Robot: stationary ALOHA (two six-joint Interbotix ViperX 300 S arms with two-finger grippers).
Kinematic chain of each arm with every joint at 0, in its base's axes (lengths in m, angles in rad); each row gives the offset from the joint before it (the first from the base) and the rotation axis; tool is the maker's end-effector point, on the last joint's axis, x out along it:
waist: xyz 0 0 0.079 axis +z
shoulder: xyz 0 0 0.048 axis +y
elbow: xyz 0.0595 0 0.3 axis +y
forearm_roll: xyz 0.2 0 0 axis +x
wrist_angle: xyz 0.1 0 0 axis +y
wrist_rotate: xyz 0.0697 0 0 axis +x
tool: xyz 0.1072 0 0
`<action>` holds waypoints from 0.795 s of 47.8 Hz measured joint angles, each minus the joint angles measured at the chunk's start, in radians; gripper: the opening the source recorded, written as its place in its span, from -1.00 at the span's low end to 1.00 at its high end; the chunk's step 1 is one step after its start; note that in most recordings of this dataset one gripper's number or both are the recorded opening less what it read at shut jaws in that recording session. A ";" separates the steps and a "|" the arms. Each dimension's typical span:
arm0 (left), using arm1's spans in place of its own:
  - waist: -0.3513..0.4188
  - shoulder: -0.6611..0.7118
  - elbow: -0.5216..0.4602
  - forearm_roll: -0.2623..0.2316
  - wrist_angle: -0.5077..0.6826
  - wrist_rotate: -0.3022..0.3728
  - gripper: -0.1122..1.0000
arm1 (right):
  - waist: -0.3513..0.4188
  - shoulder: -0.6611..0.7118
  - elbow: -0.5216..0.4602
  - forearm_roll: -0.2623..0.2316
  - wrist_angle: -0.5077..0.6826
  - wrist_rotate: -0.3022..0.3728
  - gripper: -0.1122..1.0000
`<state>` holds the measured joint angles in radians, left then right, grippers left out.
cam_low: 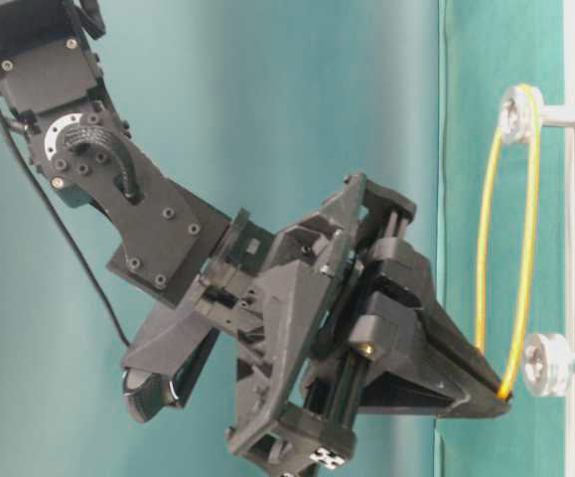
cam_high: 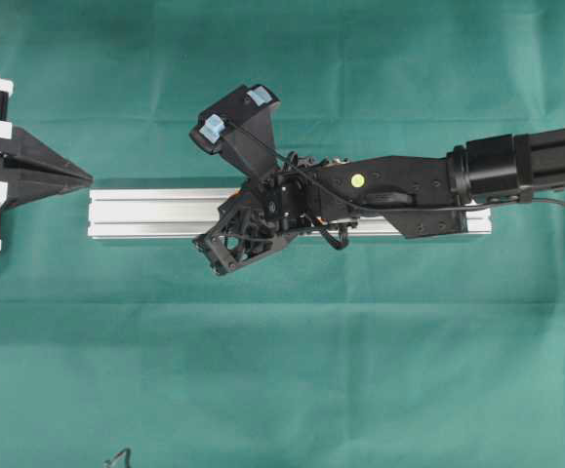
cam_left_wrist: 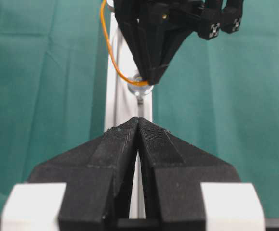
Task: Hook the rubber onto the shaft.
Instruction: 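Stretch the band leftward and lower it around the left metal peg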
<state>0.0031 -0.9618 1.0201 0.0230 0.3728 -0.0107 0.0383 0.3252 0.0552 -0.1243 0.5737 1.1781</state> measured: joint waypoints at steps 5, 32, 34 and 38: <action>0.000 0.000 0.000 0.000 -0.002 0.000 -0.80 | 0.000 0.006 0.000 0.000 0.000 0.012 -0.66; 0.000 0.000 0.000 0.000 0.000 0.000 -0.80 | -0.002 0.035 -0.002 0.002 -0.026 0.037 -0.66; 0.000 0.000 0.000 0.000 -0.002 0.000 -0.80 | -0.002 0.037 -0.002 0.002 -0.028 0.037 -0.66; 0.000 0.000 0.000 0.000 0.000 -0.002 -0.80 | -0.002 0.040 -0.002 0.002 -0.028 0.037 -0.66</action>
<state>0.0031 -0.9618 1.0201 0.0230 0.3728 -0.0123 0.0368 0.3651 0.0537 -0.1227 0.5461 1.2149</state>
